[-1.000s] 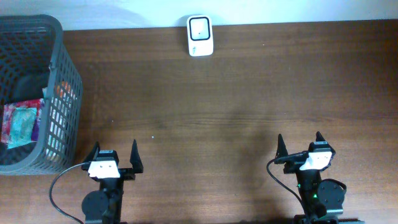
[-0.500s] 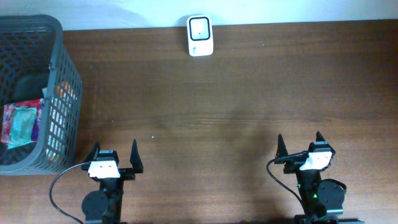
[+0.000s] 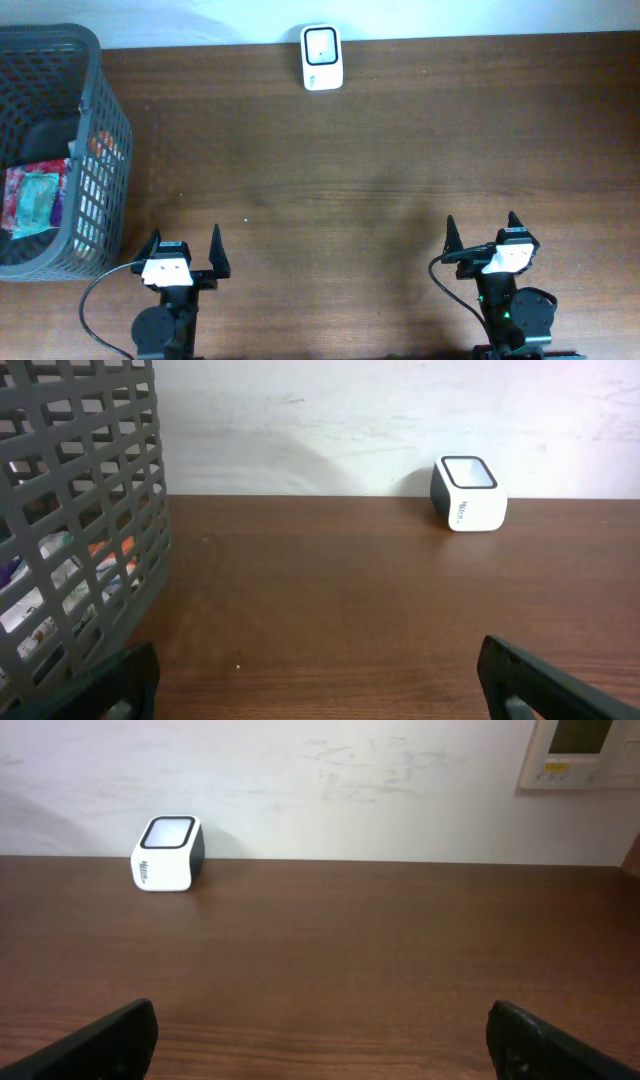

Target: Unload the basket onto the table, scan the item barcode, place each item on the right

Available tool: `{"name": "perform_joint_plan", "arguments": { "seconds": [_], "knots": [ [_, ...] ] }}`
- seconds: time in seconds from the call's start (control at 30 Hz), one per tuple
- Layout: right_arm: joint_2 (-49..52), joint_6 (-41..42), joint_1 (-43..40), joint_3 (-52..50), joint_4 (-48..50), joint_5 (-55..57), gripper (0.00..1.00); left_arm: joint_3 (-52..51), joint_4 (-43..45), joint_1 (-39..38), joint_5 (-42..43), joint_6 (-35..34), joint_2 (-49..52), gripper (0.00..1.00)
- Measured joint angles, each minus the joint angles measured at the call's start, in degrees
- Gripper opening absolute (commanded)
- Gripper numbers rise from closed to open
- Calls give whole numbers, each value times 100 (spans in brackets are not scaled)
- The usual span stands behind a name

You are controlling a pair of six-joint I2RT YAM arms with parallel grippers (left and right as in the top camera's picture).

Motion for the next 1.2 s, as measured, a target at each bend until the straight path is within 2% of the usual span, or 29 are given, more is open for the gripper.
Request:
{"name": "perform_joint_plan", "arguments": {
  "seconds": [0.83, 1.07, 1.2],
  "knots": [
    [0, 0, 0, 0, 0, 0, 99, -7, 61, 0, 72, 0, 0, 99],
    [-4, -2, 0, 0, 0, 0, 99, -35, 2076, 0, 1191, -46, -15, 99],
    [-4, -2, 0, 0, 2, 0, 98, 243, 2175, 0, 1388, -151, -15, 99]
  ]
}}
